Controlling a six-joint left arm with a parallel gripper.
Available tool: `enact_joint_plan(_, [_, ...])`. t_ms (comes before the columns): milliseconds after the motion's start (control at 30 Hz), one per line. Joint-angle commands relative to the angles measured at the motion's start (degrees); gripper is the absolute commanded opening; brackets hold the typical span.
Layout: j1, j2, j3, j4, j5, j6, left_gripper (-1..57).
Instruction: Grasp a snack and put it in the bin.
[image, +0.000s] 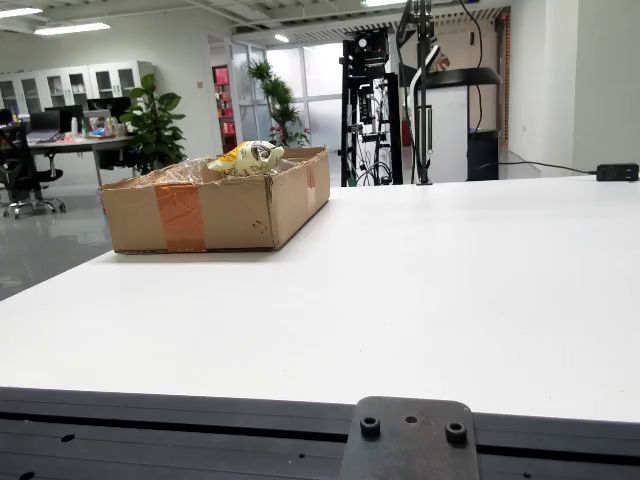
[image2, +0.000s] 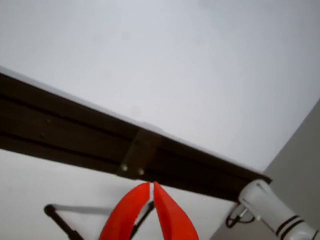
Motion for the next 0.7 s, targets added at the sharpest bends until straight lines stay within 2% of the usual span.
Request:
enact_joint_plan(33, [-0.39,-0.20,0.22,-0.39,0.50,0.69,-0.2])
enact_joint_plan(700, [3.91,-2.23,0.55,-1.25,3.09,-0.52,-0.3])
